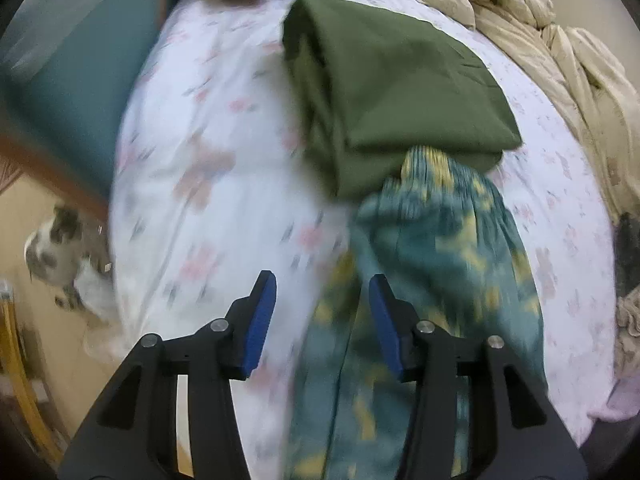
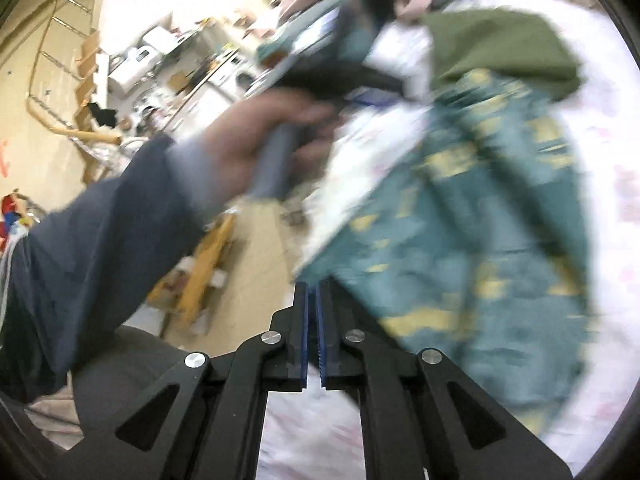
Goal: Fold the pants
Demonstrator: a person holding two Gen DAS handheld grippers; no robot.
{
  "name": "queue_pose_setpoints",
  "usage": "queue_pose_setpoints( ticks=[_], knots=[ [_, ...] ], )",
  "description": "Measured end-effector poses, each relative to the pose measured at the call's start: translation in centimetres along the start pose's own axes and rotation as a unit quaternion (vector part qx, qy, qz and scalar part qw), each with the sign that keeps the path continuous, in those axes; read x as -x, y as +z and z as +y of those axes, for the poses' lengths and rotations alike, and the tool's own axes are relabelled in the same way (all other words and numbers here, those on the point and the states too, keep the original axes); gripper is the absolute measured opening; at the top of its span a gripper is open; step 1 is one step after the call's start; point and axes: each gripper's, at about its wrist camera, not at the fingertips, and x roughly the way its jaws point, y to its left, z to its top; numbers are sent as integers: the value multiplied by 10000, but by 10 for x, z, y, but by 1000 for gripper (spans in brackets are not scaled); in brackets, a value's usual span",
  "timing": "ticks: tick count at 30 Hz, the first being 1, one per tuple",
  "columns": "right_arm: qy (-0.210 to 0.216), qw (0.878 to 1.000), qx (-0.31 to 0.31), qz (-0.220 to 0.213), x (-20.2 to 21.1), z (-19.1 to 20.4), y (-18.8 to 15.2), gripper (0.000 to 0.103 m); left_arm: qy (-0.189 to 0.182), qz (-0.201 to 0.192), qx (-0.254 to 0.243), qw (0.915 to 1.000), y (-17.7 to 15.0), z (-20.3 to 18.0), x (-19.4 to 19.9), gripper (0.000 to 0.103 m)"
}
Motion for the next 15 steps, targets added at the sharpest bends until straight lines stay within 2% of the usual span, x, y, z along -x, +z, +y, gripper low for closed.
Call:
queue_pose_setpoints(
  ticks=[3,5,7,9,11,15],
  knots=[
    [-301,9994,-76,-123,25,-21,-1,6,-116,231,193,9995,-41,11,17,44],
    [-552,9981,-161,-219,38,-36,-9,6,-14,533,221,9983,-74,11,21,44],
    [-586,9972,-348,-315,50,-50,-20,6,149,860,92,9961,-104,2,18,44],
    [-597,9952,-678,-372,58,-67,-32,6,15,1030,65,9947,-125,-6,11,44],
    [-438,9930,-1041,-349,66,-81,-36,6,74,1069,11,9942,-135,-12,5,44],
    [-492,9886,-1287,-609,87,-87,-32,6,534,1207,-140,9911,-145,-19,-18,44]
  ],
)
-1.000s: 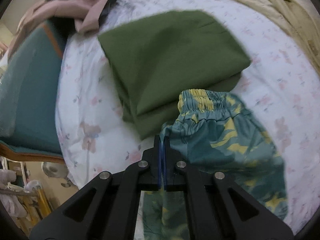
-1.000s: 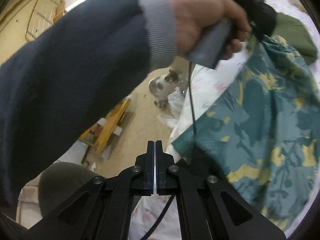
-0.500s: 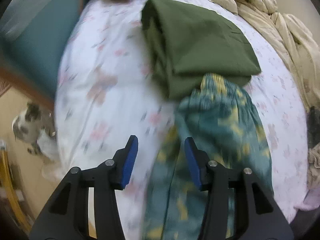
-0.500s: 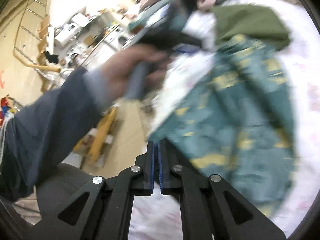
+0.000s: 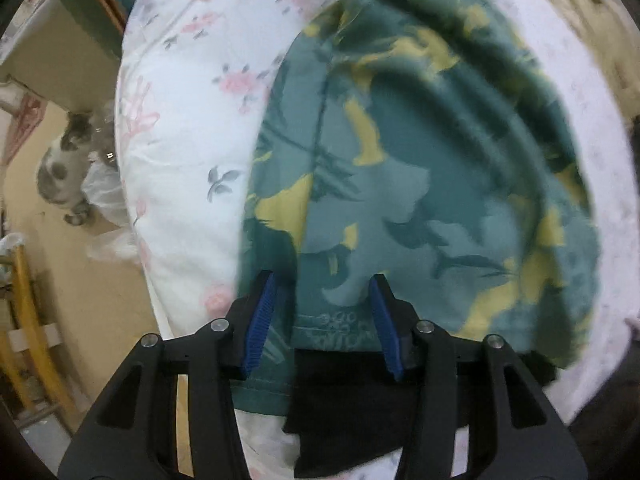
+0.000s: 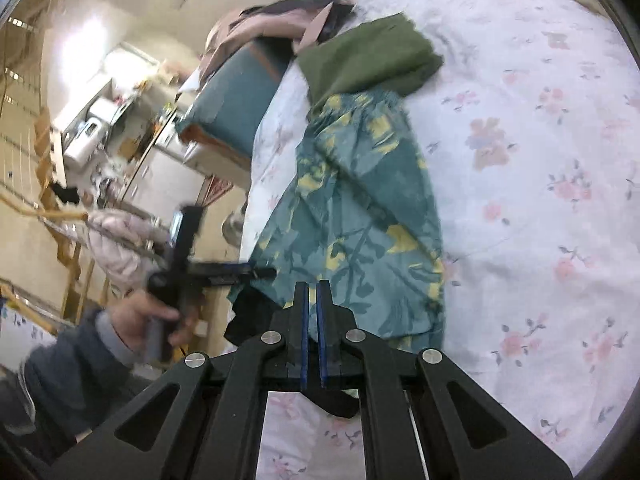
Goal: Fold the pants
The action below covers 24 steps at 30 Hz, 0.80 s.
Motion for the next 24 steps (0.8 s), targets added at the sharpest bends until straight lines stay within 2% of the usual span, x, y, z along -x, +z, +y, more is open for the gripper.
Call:
queue_pose_setpoints(
  ticks=[2,3,4,6,9,12,15,16,18,19,21,24],
  knots=[
    [-81,9999,-116,-77,8,-8,-1,6,107,-39,-75,9999,0,-4,2,39],
    [-103,9998,-105,-104,11,-8,-1,6,152,-28,-150,9998,-2,-8,3,18],
    [-173,9998,-43,-123,15,-8,-2,6,130,39,-243,9996,-4,-12,4,1],
    [-326,9993,41,-153,16,-11,-1,6,186,-22,-409,9990,-8,-20,11,1],
    [-480,9985,-207,-132,14,-27,0,6,286,-316,-585,9974,-17,-28,31,0],
    [-639,9971,-405,-115,12,-40,3,6,305,-451,-503,9973,-26,-25,53,0],
    [-683,9964,-499,-100,10,-47,4,9,305,-592,-227,9975,-30,-3,68,0],
    [-671,9963,-537,-78,9,-48,3,15,258,-627,-119,9976,-32,4,69,0],
    [-669,9961,-568,9,5,-49,2,45,336,-498,-6,9982,-29,11,60,0],
    [-653,9960,-602,67,2,-50,0,65,425,-512,33,9978,-30,13,56,1],
    [-635,9958,-661,70,-1,-52,-4,66,555,-516,113,9971,-31,19,53,1],
    [-671,9952,-706,119,-3,-55,-5,66,348,-503,286,9977,-36,28,48,5]
  ],
)
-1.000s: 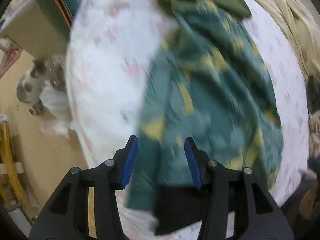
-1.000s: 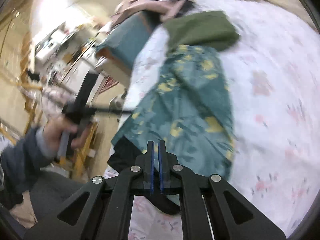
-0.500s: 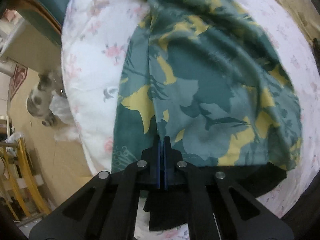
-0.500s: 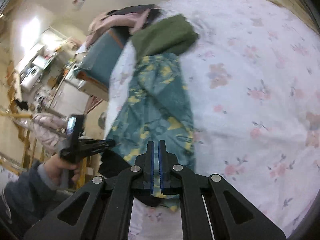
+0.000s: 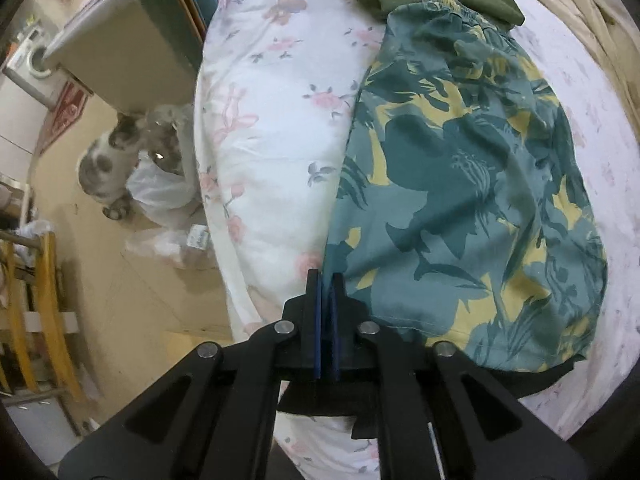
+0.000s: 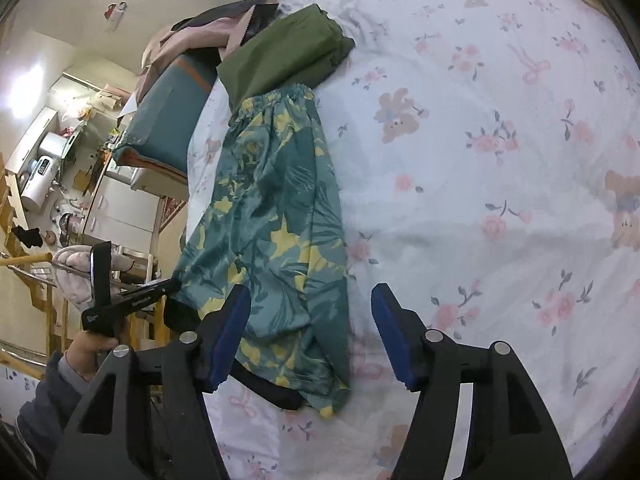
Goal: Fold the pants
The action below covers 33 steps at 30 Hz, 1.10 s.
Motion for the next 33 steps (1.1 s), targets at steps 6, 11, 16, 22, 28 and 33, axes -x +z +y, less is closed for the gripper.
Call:
queue_pose_setpoints(
  ticks=[6,11,16,22,28,33],
  knots=[
    [-75,9999,-27,146,-10,-3,-1,66,-8,42,205,9998,-2,15,-9,76],
    [-142,9994,36,300,-19,0,-6,66,-21,422,-437,9982,-5,-9,-37,54],
    [-186,9991,68,366,-24,2,-7,66,-183,469,-979,9939,-9,-40,-34,4],
    [-134,9991,57,407,-26,0,-7,67,-322,218,-976,9945,-6,-50,-9,2],
    [-119,9943,-148,1052,-67,-22,-22,77,91,448,-864,9952,-6,-44,-24,2],
    [-40,9913,437,1245,-95,-4,-40,76,323,441,-1104,9924,-16,-53,-32,2]
  ],
)
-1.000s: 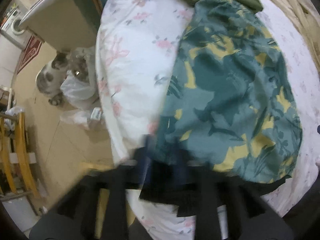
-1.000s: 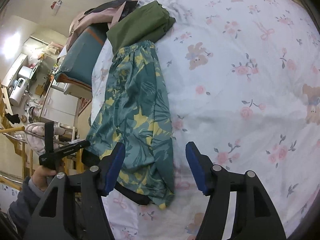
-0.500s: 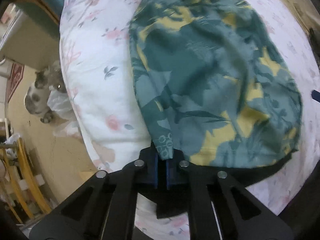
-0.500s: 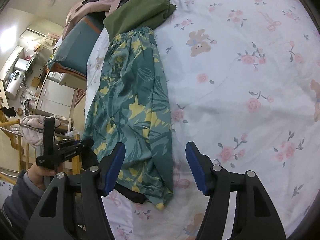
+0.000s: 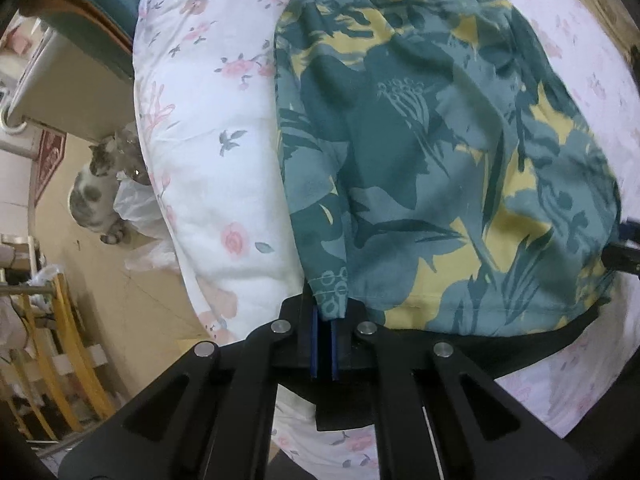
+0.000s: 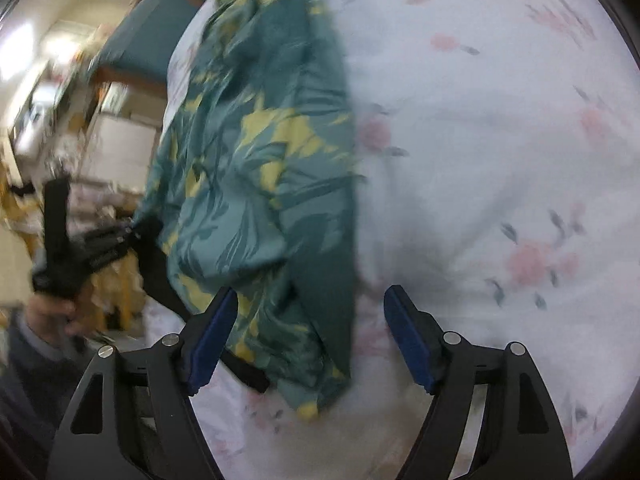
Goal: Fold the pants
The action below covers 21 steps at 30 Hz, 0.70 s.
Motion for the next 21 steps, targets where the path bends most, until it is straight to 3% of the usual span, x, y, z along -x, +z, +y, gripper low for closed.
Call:
queue_pose_setpoints(
  ticks=[1,2,3,4,7,12,16,21],
  knots=[
    [-112,9997,132,-193,-1,6,0,66,55,-8,-29,10000,-1,-2,-1,2],
    [-110,9992,199,-328,-3,11,-1,34,65,-11,-29,10000,-2,-3,-1,2],
    [-31,9994,196,-271,-9,15,-2,14,58,0,-17,10000,-4,-3,0,2],
    [33,9997,133,-218,-13,17,-3,5,73,10,-10,10000,-6,-4,3,2],
    [141,9987,207,-454,4,31,-10,4,-71,-158,225,9996,-13,-8,34,2],
    [607,9895,413,-1245,93,56,-17,3,-991,-814,818,9884,-46,-1,112,2],
    [864,9792,560,-1747,175,76,-39,3,-1938,-1648,1455,9561,-88,3,196,2],
    [1328,9555,729,-2531,281,105,-64,3,-2482,-2707,1240,9218,-113,-10,301,2]
  ],
)
